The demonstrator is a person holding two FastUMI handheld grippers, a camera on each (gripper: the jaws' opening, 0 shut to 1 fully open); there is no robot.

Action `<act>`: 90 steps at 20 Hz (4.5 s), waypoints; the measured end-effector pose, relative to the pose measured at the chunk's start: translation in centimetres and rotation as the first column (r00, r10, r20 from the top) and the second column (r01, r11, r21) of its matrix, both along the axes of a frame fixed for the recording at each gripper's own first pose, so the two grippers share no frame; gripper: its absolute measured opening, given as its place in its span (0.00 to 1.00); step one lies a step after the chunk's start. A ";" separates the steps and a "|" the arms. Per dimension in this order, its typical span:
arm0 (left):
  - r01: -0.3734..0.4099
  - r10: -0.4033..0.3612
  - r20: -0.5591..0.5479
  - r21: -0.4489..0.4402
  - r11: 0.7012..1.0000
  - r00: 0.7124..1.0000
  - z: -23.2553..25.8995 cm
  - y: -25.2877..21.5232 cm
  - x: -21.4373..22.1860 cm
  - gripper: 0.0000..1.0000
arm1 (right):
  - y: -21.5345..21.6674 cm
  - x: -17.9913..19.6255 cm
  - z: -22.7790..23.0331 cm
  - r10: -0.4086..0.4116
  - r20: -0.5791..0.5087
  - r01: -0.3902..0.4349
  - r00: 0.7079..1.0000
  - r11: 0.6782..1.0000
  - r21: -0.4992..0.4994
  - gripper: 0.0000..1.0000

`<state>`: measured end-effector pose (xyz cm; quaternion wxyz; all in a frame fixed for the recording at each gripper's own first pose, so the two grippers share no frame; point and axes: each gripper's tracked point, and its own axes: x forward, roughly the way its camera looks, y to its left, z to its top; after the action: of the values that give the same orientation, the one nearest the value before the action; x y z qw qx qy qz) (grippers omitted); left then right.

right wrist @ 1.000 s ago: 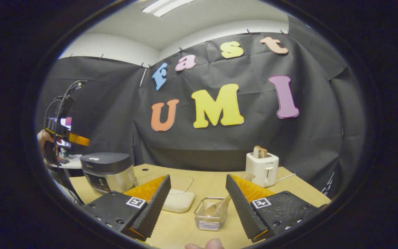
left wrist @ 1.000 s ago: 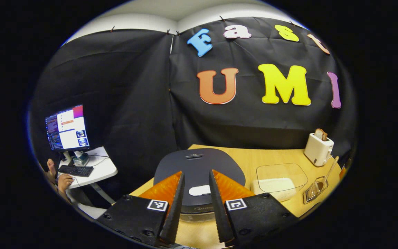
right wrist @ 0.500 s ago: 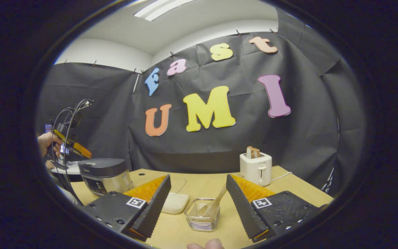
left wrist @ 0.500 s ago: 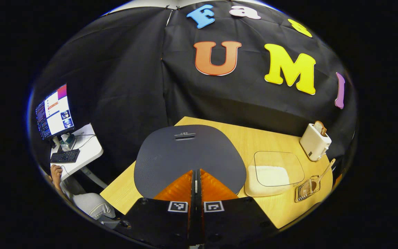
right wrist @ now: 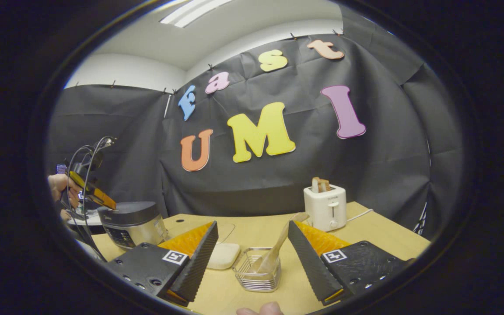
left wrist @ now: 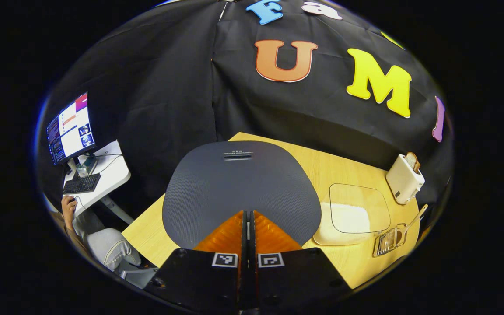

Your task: Close the left gripper, press the button to open the rice cooker; take a wooden spoon from the chopstick holder with the right hand, scoop a spoonful of rice and pour it into the rice cooker, then put the wooden spoon back into the chopstick holder.

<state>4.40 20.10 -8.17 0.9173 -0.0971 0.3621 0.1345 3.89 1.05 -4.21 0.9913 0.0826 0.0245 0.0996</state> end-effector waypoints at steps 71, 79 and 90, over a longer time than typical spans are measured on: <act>-0.034 -0.148 0.612 0.275 0.961 0.777 8.0 -5.1 -3.7 0.99 | 0.0 10.2 0.1 -0.013 -0.204 0.011 0.979 1.000 -0.012 0.01; -0.027 -0.173 0.604 0.308 0.951 0.778 8.7 -3.8 -4.8 1.00 | 6.5 13.1 5.9 0.042 -0.135 -0.052 0.990 0.996 -0.069 0.01; -0.028 -0.192 0.607 0.334 0.942 0.771 9.4 -2.5 -5.4 0.98 | 16.0 18.6 -0.1 0.008 -0.174 -0.052 0.985 0.967 -0.249 0.00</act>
<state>-1.03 17.55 1.26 0.9933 0.0313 0.0104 0.1109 22.47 17.10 -4.27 0.9863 -0.0362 0.1233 0.1033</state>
